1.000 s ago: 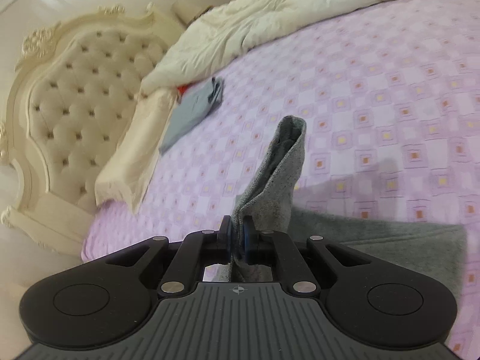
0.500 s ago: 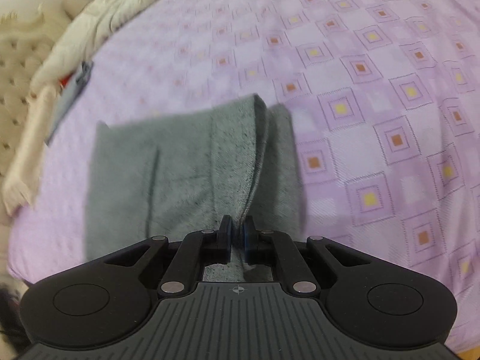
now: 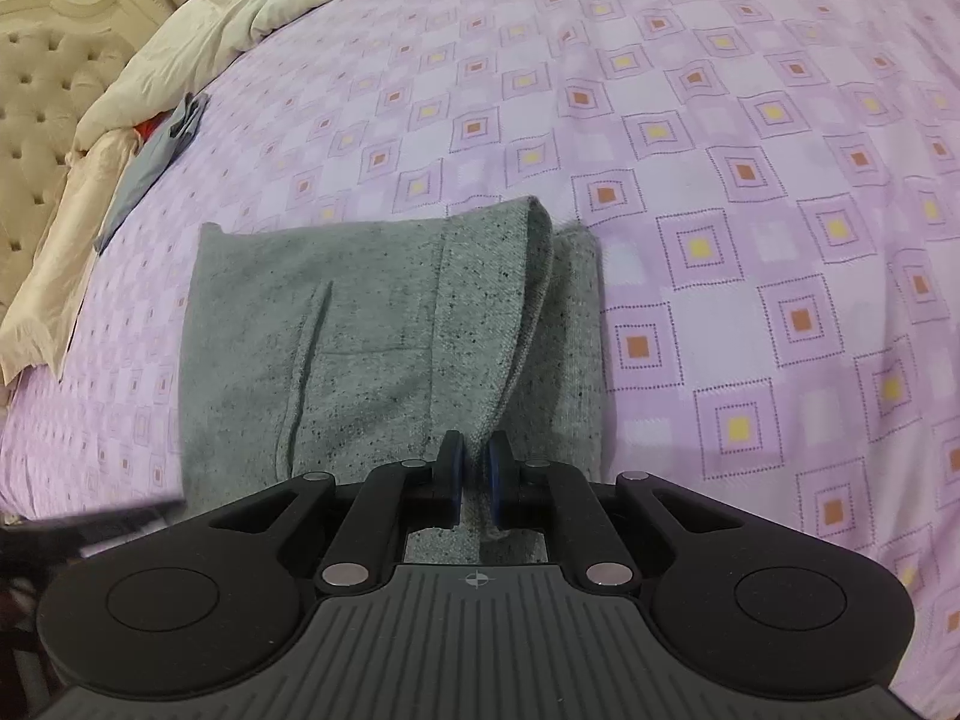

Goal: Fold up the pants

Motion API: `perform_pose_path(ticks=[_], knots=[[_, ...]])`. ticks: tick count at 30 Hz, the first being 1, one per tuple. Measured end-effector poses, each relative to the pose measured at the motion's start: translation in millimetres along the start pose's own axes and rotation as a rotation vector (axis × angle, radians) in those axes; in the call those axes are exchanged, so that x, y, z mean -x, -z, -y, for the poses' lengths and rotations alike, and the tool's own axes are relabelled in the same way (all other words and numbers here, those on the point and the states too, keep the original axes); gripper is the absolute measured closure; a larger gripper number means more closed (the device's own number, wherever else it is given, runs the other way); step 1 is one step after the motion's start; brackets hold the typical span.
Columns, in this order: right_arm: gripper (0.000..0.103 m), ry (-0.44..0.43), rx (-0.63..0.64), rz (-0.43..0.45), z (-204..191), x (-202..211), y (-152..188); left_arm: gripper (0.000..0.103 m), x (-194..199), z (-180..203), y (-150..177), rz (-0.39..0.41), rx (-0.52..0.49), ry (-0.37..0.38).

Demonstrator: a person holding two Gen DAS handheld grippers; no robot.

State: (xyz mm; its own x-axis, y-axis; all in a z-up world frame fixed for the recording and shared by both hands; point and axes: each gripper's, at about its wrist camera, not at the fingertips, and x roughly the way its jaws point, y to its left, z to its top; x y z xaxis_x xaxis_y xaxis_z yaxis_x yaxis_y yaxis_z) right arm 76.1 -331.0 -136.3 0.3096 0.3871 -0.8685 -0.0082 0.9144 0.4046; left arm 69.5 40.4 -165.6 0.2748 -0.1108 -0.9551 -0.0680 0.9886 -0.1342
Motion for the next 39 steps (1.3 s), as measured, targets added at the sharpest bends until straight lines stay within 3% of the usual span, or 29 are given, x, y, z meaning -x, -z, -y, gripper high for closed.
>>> perform_pose_path(ticks=[2,5,7,9,11,14,16,18,21,25,29,32,35,39], knots=[[0.094,0.003,0.016,-0.002,-1.9,0.9,-0.1,0.076,9.1,1.2,14.9,0.011,-0.059,0.008],[0.094,0.006,0.016,0.001,-3.0,0.5,-2.4,0.077,10.0,-6.4,40.1,-0.117,-0.031,0.086],[0.094,0.01,0.01,0.002,-3.2,1.5,-3.7,0.079,11.8,-7.2,58.8,-0.135,-0.047,0.048],[0.093,0.017,0.014,0.024,-6.7,8.3,-5.7,0.079,24.2,-8.8,71.5,-0.086,-0.047,0.014],[0.093,0.045,0.053,0.071,-15.7,20.0,-8.7,0.078,42.0,-13.1,73.3,-0.011,-0.014,0.028],[0.093,0.049,0.161,0.146,-39.4,35.7,-15.7,0.077,61.8,-12.0,63.3,0.119,-0.043,-0.019],[0.093,-0.004,0.25,0.155,-60.8,37.1,-22.0,0.077,61.5,-18.6,46.2,0.145,-0.049,-0.031],[0.09,-0.095,0.356,0.106,-89.4,27.2,-26.4,0.077,58.7,-34.5,33.3,0.118,0.02,0.018],[0.09,-0.2,0.527,0.018,-138.2,3.1,-21.0,0.077,49.5,-59.6,6.1,0.066,0.15,0.156],[0.09,-0.264,0.821,-0.083,-205.4,-31.0,5.4,0.078,30.7,-75.2,-42.3,-0.002,0.206,0.315],[0.089,-0.259,0.971,-0.141,-244.5,-58.5,28.6,0.078,18.1,-62.7,-93.4,-0.024,0.067,0.352],[0.076,-0.235,0.979,-0.177,-255.3,-77.2,34.0,0.078,0.7,-37.3,-118.7,-0.069,-0.096,0.36],[0.075,-0.199,0.971,-0.213,-258.7,-93.3,40.0,0.078,-20.0,-18.0,-128.7,-0.117,-0.196,0.35],[0.075,-0.132,0.954,-0.245,-262.7,-109.9,47.8,0.078,-44.7,-4.2,-129.6,-0.159,-0.255,0.339]])
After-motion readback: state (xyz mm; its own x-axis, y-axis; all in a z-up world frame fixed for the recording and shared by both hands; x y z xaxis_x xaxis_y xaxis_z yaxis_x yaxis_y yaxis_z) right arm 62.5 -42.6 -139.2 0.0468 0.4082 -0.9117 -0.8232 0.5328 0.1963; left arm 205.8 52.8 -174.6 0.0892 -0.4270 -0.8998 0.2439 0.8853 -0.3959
